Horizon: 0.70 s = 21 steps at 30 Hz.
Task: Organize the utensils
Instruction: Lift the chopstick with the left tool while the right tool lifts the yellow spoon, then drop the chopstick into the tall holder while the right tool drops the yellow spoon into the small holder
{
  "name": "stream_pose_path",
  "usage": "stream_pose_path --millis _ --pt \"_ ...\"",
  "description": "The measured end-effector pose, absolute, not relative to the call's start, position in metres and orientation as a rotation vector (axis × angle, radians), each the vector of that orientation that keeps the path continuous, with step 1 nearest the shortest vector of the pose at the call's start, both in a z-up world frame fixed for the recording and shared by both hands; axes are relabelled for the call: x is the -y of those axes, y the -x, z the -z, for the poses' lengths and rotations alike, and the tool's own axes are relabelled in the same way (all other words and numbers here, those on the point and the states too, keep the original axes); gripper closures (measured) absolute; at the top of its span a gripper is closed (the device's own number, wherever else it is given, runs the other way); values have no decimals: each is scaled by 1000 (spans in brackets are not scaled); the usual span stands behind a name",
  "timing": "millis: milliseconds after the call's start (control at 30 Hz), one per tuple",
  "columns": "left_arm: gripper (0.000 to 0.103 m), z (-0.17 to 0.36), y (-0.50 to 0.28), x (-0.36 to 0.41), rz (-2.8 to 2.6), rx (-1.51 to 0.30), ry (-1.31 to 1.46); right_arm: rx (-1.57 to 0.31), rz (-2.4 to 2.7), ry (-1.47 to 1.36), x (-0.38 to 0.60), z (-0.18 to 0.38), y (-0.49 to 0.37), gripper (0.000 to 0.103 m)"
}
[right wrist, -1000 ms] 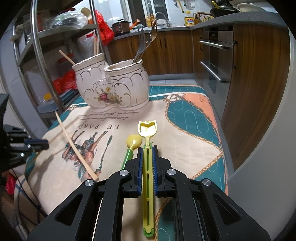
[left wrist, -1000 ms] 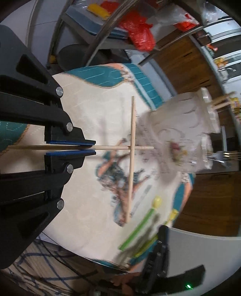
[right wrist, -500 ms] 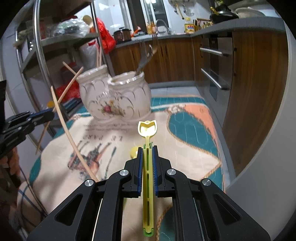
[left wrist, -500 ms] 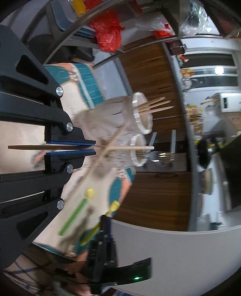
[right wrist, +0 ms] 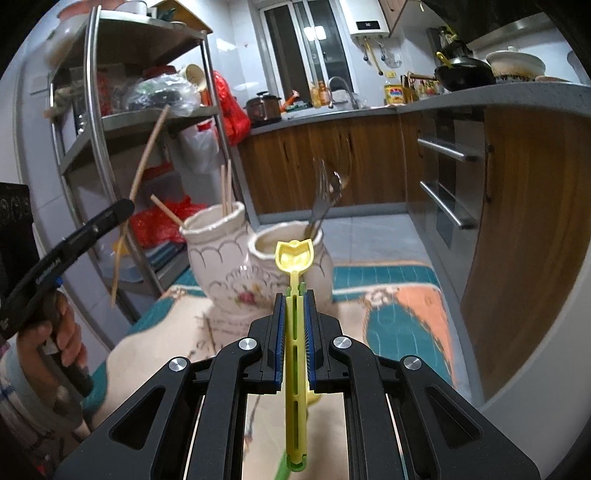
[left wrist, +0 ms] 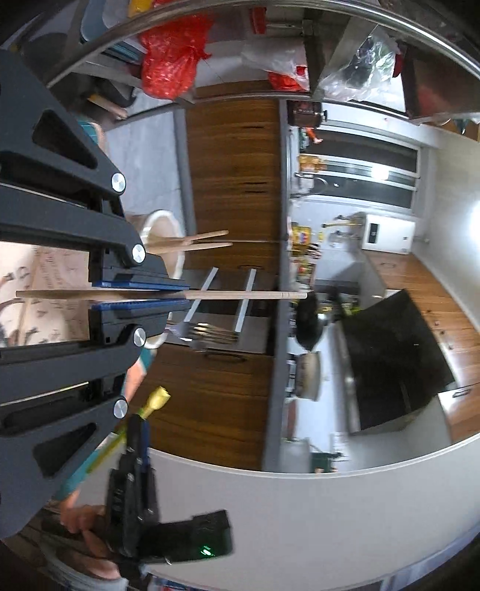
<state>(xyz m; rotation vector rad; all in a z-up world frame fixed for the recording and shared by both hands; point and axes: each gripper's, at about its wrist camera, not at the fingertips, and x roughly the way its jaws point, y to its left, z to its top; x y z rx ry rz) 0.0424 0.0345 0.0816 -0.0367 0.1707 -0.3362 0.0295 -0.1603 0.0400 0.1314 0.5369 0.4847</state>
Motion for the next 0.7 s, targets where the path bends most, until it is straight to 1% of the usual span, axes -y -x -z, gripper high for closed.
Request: stream_pose_path --millis 200,333,533,700 --pt "98 -102 -55 -66 373 -104 140 -487 -512 -143 150 -56 -49 93" --pt "98 -110 -80 -88 383 -101 199 -427 -543 -178 143 -71 -68 93" --pt "98 -108 -127 -98 401 -124 269 -397 -580 -275 136 -77 -106 93" --pt "98 -99 -158 -88 391 -137 270 -364 -579 -331 127 -73 -132 93"
